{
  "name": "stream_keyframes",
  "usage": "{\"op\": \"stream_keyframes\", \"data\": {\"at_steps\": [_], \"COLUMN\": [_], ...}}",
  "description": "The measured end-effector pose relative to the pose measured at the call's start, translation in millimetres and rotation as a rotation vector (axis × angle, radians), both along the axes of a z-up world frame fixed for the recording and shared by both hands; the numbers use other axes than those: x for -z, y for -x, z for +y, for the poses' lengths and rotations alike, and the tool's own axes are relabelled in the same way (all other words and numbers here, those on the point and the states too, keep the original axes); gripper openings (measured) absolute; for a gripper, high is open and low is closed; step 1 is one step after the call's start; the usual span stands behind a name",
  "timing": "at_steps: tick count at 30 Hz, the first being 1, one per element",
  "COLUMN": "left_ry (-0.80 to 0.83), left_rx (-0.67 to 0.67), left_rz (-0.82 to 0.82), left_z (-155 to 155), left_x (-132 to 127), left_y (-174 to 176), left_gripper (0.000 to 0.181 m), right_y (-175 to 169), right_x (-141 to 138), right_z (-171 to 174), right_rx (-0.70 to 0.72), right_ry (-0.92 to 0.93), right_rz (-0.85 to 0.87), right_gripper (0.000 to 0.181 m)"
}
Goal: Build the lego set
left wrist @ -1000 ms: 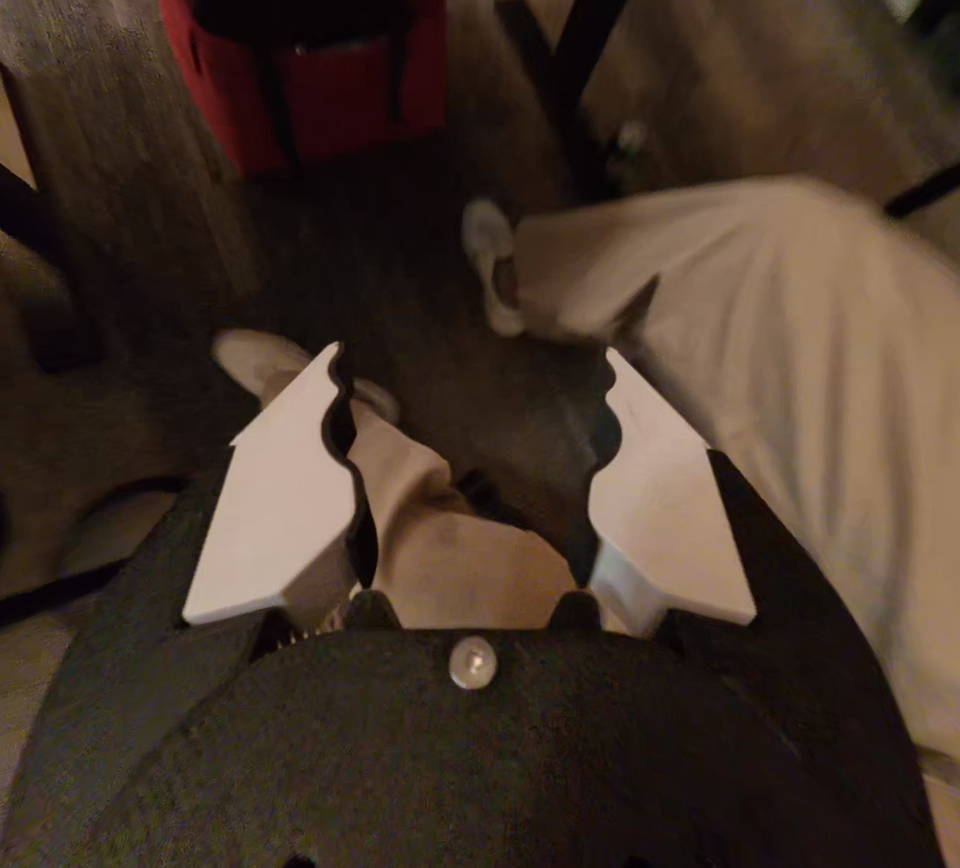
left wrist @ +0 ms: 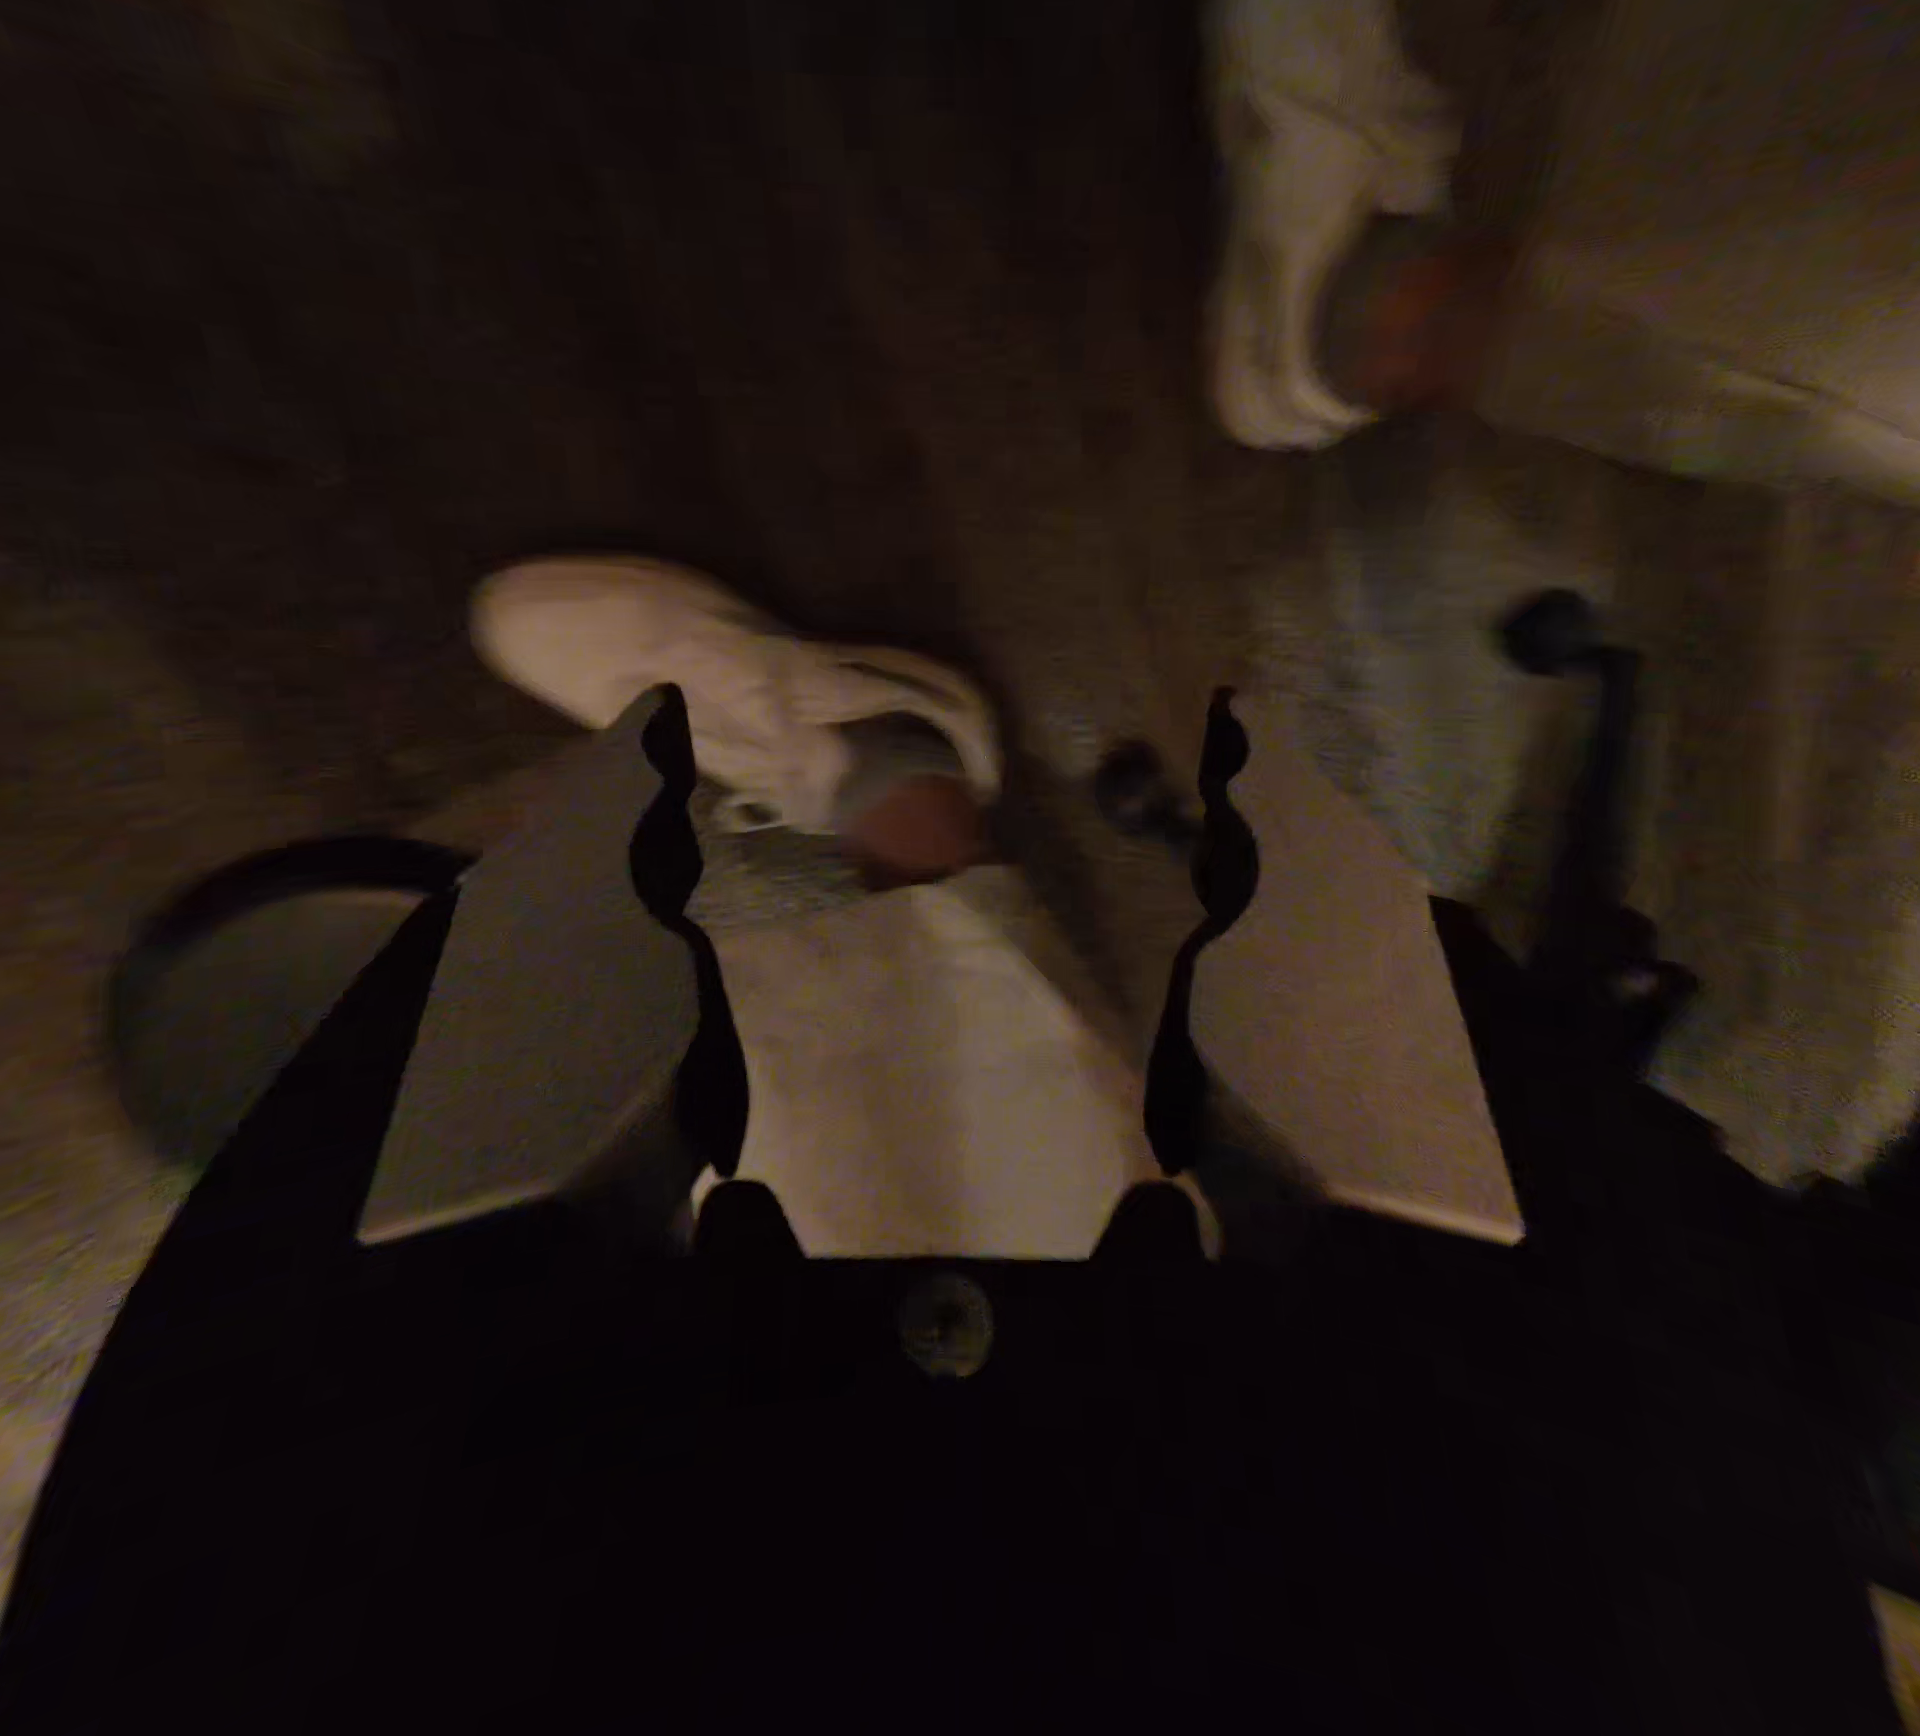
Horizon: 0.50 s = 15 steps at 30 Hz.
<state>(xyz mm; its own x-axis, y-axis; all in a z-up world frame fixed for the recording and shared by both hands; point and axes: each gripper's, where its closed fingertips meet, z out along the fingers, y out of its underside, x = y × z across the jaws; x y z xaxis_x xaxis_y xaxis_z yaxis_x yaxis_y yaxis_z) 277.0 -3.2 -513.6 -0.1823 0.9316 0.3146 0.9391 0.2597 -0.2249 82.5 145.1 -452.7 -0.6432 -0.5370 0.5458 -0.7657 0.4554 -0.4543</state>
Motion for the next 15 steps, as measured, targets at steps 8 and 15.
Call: {"op": "stream_keyframes", "data": {"at_steps": [8,15], "left_ry": [-0.313,-0.069], "left_rx": [-0.234,-0.145], "left_rz": [-0.026,-0.245], "left_z": [-39,-53], "left_x": [111,187], "left_y": [3,-87], "left_gripper": [0.094,0.094], "right_y": [311,445], "right_x": [245,310], "right_z": [11,-28], "right_rx": [0.846,1.338], "right_ry": [-0.382,-0.088], "right_rz": [-0.064,-0.497], "right_gripper": [0.043,0.039]}}
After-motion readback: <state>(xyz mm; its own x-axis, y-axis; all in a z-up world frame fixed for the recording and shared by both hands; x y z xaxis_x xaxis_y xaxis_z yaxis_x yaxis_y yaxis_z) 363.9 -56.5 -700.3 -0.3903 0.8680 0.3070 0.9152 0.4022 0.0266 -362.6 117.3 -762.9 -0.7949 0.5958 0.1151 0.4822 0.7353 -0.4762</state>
